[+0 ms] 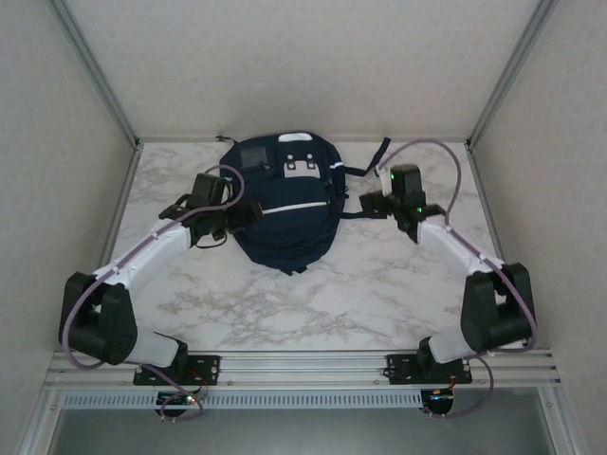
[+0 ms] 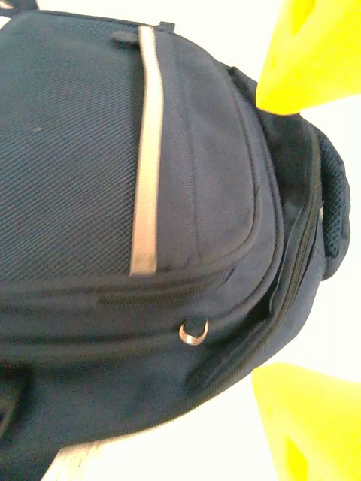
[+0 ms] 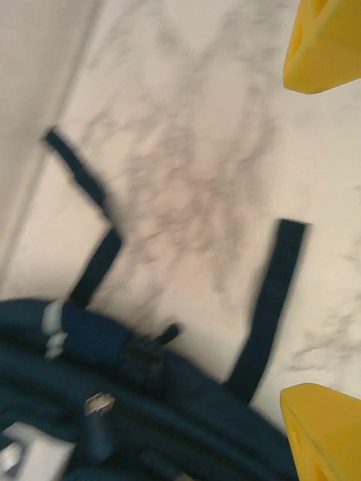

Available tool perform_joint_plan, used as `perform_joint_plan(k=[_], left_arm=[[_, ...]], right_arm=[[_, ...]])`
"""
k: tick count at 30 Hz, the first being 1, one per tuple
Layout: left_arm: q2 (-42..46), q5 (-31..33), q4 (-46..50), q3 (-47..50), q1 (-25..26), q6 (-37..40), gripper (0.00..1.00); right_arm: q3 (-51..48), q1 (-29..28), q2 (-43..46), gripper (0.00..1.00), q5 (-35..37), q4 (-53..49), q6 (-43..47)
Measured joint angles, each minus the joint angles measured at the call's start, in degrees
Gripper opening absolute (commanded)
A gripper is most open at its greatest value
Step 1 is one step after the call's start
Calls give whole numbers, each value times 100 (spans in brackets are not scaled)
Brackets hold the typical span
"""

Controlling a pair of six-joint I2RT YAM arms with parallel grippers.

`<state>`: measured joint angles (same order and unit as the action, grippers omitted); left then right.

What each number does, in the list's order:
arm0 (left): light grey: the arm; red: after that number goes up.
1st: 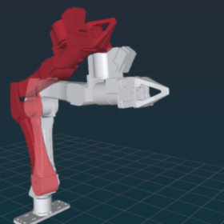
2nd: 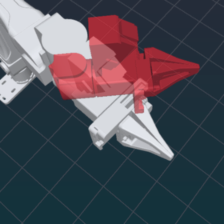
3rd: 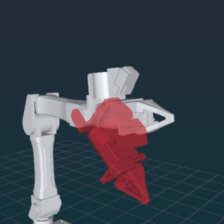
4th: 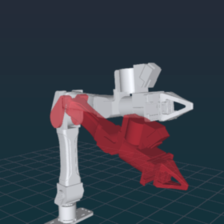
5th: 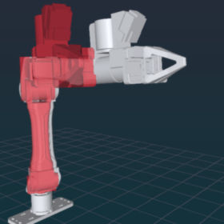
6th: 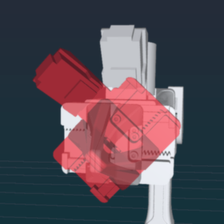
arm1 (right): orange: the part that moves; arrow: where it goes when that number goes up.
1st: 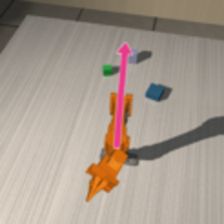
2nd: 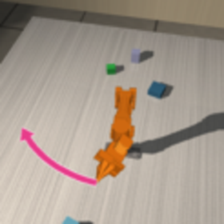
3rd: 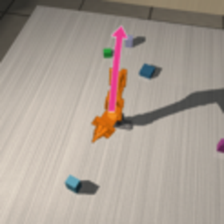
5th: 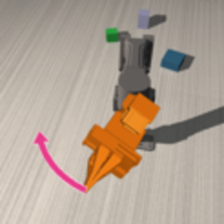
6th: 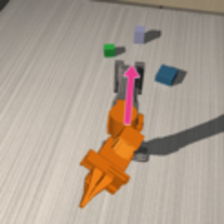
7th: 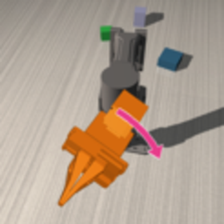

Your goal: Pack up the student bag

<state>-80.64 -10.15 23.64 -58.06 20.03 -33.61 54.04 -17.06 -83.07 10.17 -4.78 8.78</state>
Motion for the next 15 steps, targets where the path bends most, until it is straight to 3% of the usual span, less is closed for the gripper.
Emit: perform_joint_plan(k=[4, 9, 15], left_arm=[[339, 1054, -142, 142, 0, 378, 90], [872, 2723, -730, 922, -28, 1025, 90], [933, 3985, -1543, 1613, -212, 1733, 90]], right_arm=[[-1517, 79, 557, 99, 807, 730, -426], [-2876, 378, 741, 99, 1305, 2197, -562], [-3416, 752, 352, 98, 1266, 3993, -769]])
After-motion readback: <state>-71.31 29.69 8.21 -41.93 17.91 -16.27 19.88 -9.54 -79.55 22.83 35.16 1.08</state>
